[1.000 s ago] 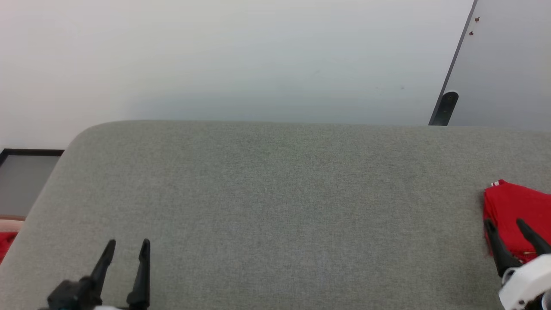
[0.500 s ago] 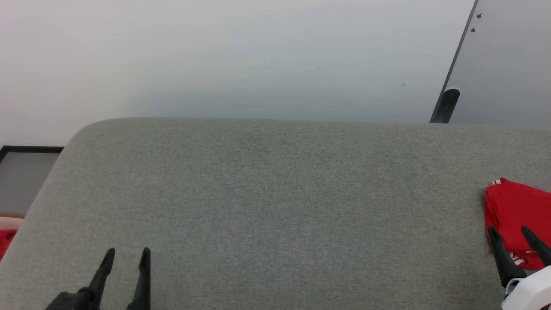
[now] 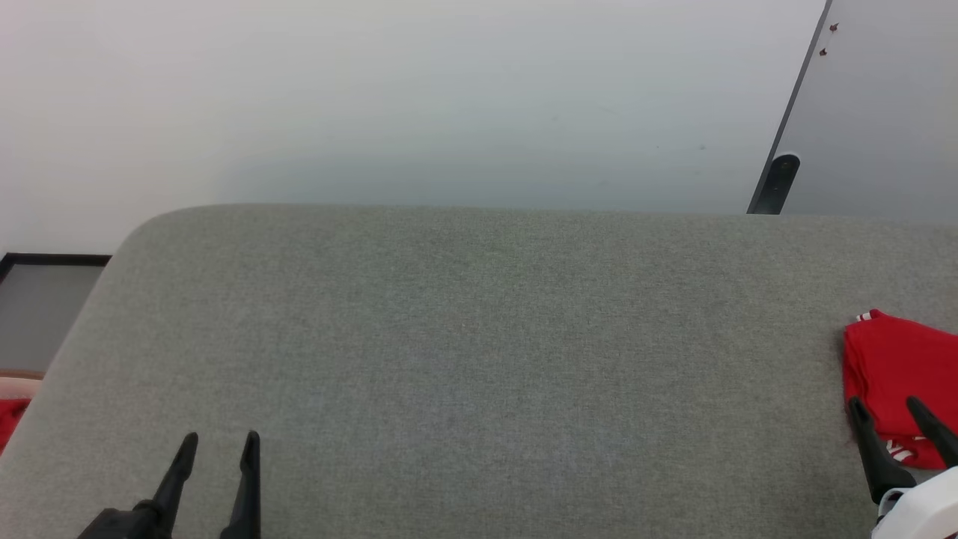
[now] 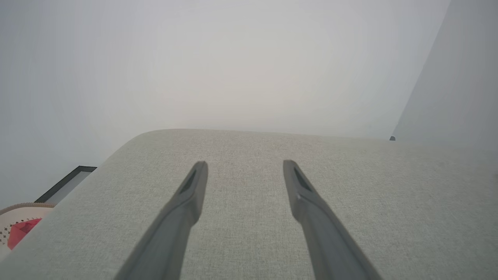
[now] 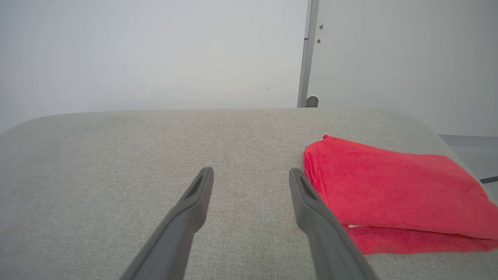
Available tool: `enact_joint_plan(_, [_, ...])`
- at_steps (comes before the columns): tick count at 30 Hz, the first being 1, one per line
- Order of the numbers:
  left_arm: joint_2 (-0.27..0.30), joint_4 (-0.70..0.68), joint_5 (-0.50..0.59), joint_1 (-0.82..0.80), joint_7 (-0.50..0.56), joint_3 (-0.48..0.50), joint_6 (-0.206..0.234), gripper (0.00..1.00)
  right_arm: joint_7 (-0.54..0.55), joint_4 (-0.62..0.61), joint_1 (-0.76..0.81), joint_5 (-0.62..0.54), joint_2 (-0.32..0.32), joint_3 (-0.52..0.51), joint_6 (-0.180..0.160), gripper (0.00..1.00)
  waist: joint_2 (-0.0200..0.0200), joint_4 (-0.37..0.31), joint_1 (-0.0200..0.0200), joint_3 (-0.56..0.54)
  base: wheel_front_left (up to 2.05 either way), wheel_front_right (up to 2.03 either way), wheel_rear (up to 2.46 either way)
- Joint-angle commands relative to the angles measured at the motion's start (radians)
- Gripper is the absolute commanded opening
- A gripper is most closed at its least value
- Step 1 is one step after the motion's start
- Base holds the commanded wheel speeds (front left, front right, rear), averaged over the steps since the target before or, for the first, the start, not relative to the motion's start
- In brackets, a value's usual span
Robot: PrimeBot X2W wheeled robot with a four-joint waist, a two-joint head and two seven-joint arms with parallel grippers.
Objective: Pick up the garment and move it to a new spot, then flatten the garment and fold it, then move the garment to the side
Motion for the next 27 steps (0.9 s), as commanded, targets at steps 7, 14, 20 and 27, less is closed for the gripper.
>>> enact_joint_plan(7, [-0.016, -0.003, -0.044, 0.007, 0.005, 0.001, -0.008, 1.0, 0.0, -0.008, -0.003, 0.001, 0.002, -0.007, -0.001, 1.0, -0.0001, 0.0, 0.0, 0.0, 0.0, 0.0, 0.0])
enact_joint_plan(14, [-0.023, 0.0, -0.091, 0.006, 0.024, 0.007, -0.021, 1.0, -0.005, -0.009, -0.001, 0.004, 0.007, -0.013, -0.001, 1.0, -0.0001, -0.001, 0.0, 0.002, 0.0, 0.0, 0.0])
enact_joint_plan(20, [-0.016, 0.002, -0.095, 0.003, 0.028, 0.004, -0.02, 1.0, -0.007, -0.012, -0.003, 0.002, 0.008, -0.016, -0.001, 1.0, -0.0001, -0.004, 0.0, 0.007, 0.0, 0.0, 0.0])
enact_joint_plan(27, [-0.015, 0.005, -0.093, -0.002, 0.016, 0.0, -0.017, 1.0, -0.007, -0.014, -0.006, 0.001, 0.008, -0.016, -0.001, 1.0, -0.0001, -0.008, 0.0, 0.01, 0.0, 0.0, 0.0])
